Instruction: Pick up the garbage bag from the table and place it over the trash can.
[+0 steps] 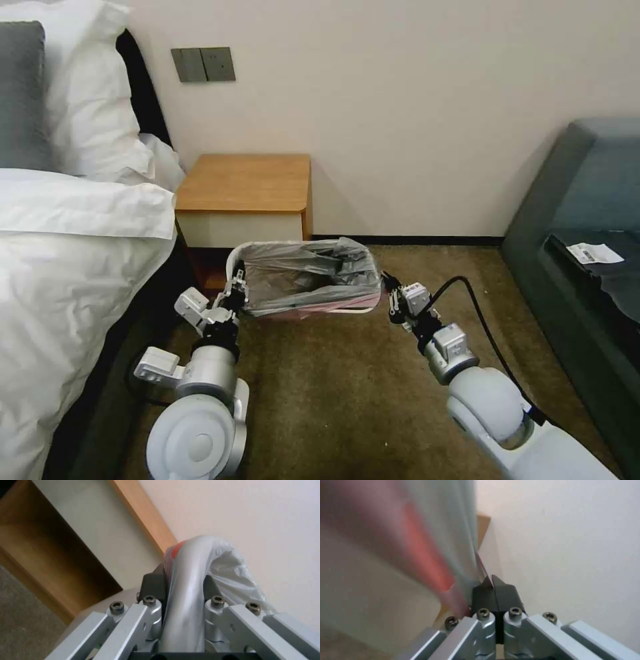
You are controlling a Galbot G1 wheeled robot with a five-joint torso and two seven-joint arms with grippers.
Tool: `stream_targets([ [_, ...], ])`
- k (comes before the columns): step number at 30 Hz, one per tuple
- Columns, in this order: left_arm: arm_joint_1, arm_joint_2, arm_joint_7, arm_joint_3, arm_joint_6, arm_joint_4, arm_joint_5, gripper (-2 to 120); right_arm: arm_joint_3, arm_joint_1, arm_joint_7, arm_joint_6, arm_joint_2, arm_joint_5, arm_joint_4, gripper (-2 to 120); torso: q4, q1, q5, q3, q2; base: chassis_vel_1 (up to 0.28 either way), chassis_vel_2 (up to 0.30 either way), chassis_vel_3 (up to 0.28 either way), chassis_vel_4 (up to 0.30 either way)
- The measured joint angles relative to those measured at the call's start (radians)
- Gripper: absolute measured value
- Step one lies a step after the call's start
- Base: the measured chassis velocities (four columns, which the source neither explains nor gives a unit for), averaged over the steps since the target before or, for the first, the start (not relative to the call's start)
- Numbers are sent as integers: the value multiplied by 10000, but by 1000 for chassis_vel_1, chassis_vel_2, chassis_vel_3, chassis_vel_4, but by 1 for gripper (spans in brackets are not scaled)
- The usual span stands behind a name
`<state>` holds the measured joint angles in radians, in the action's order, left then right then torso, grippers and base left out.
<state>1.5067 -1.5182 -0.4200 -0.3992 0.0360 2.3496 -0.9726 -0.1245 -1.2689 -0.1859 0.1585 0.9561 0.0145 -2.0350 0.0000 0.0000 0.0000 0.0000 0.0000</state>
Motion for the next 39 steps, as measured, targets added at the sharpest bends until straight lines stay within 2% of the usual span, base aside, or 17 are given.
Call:
stream_targets([
  [3, -14, -141, -46, 46, -3, 15, -96, 12, 128, -155, 1, -259, -36, 1409, 88, 0, 0, 0, 0, 0, 0, 0, 0, 0, 0],
  [5, -13, -158, -50, 58, -4, 23, -102, 12, 155, -189, 11, -319, -61, 1639, 109, 0, 0, 0, 1, 0, 0, 0, 0, 0, 0],
  [10, 79, -182, -43, 112, -7, -157, 174, 12, 125, -394, 103, -874, -24, 3307, 184, 0, 0, 0, -2, 0, 0, 0, 0, 0, 0],
  [25, -209, -76, -15, -127, -108, -830, 645, 12, -201, -1089, -110, -1055, 186, 3597, -186, 2, -2, 0, -2, 0, 0, 0, 0, 0, 0],
  [27, -261, -37, -14, -221, -246, -923, 852, 9, -345, -1214, -211, -1065, 211, 3495, -309, 12, 8, -1, 8, -1, 1, 0, 0, 0, 0],
  [29, -296, -17, -16, -260, -234, -1049, 1027, 9, -504, -1389, -288, -1082, 231, 3388, -502, 21, 1, 0, -7, 0, 0, 0, 0, 0, 0],
  [30, -296, -17, -16, -260, -234, -1049, 1027, 9, -504, -1389, -288, -1082, 231, 3388, -502, 21, 1, 0, -7, 0, 0, 0, 0, 0, 0],
  [31, -343, -2, -18, -269, -237, -1134, 1170, 9, -611, -1516, -333, -1117, 262, 3301, -662, 26, -1, 0, 5, -1, 1, 0, 0, 0, 0],
  [32, -364, 8, -41, -289, -232, -1195, 1238, 9, -679, -1621, -363, -1138, 287, 3179, -783, 32, -1, 0, -4, 0, 0, 0, 0, 0, 0],
  [35, -385, 20, -51, -295, -230, -1226, 1300, 9, -719, -1671, -403, -1148, 314, 3003, -907, 37, -2, 0, -2, -1, 0, 0, 0, 0, 0],
  [36, -388, 23, -64, -301, -220, -1259, 1361, 9, -723, -1691, -440, -1142, 355, 2748, -1019, 43, -1, 0, 0, 0, 0, 0, 0, 0, 0],
  [37, -339, -7, -64, -193, -198, -1276, 1461, 9, -689, -1560, -493, -1055, 488, 1935, -1241, 57, -2, 0, -1, -1, 0, 0, 0, 0, 0],
  [38, -339, -7, -64, -193, -198, -1276, 1461, 9, -689, -1560, -493, -1055, 488, 1935, -1241, 57, -2, 0, -1, -1, 0, 0, 0, 0, 0],
  [39, -299, -15, -63, -171, -200, -1284, 1497, 9, -637, -1446, -503, -1054, 534, 1431, -1324, 63, -1, 0, 0, 0, 0, 0, 0, 0, 0],
])
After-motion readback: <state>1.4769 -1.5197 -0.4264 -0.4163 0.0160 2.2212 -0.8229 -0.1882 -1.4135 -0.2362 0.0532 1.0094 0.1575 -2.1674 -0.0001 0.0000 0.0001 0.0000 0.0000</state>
